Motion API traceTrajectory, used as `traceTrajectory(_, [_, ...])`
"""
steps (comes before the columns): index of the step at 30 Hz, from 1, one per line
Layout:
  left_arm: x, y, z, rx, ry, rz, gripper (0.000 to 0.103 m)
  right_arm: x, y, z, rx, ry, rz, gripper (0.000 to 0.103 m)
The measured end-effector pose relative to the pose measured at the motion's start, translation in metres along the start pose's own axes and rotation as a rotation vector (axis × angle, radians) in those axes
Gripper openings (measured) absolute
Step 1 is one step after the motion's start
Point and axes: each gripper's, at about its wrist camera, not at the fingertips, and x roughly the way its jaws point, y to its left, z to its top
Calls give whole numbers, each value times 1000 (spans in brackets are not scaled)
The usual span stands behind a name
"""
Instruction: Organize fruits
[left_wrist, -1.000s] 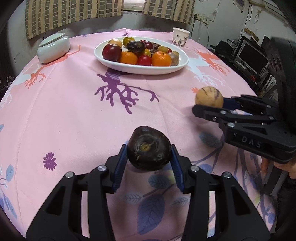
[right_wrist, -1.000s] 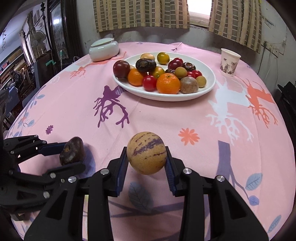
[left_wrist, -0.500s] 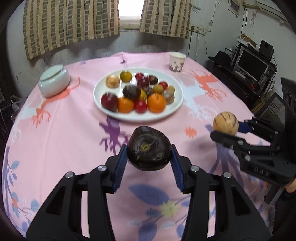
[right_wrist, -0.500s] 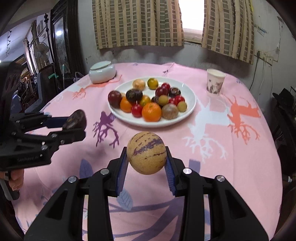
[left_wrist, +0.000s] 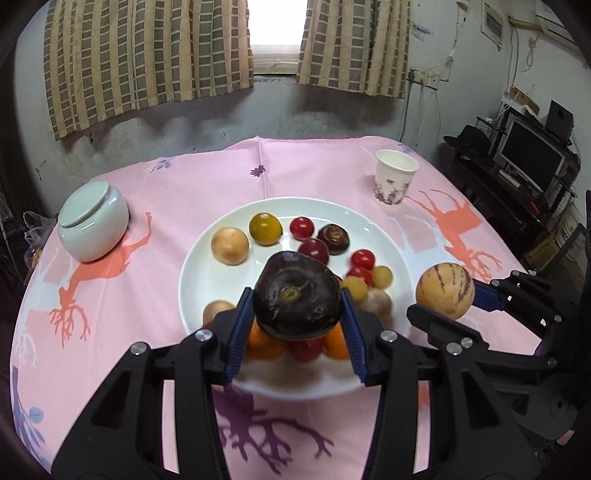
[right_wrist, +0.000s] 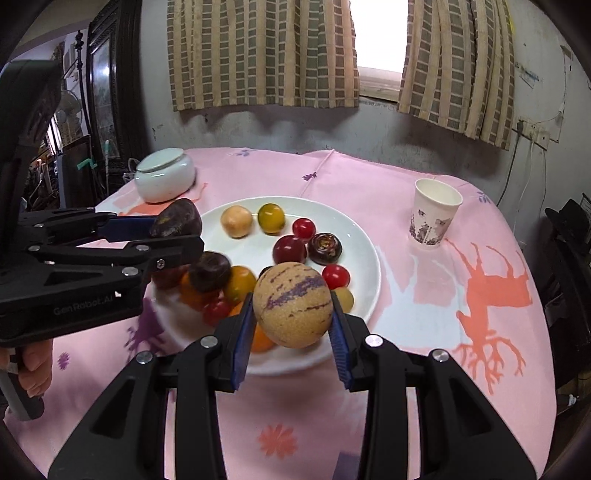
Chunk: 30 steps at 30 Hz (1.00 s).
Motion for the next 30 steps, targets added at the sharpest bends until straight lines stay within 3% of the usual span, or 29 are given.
traceTrajectory(9, [49, 16, 8, -44, 39, 37, 47, 60, 0, 11, 7, 44, -5, 39])
traceTrajectory(10, [51, 17, 8, -46, 42, 43, 47, 62, 1, 11, 1, 44, -12, 40])
traceTrajectory(12, [53, 20, 9, -56, 33, 48, 56, 63, 3, 12, -3, 33, -35, 57])
traceTrajectory(13, [49, 21, 9, -61, 11, 57, 72, 60, 4, 13, -2, 16, -45, 63])
traceTrajectory(14, [45, 22, 10, -65, -12, 74, 81, 57, 5, 13, -6, -6, -49, 65])
traceTrajectory(22, [14, 23, 7, -80, -49, 67, 88, 34, -1, 5, 9, -29, -62, 65])
traceTrajectory(30, [-27, 19, -19, -98, -54, 49, 94, -7, 0, -13, 54, -39, -41, 65])
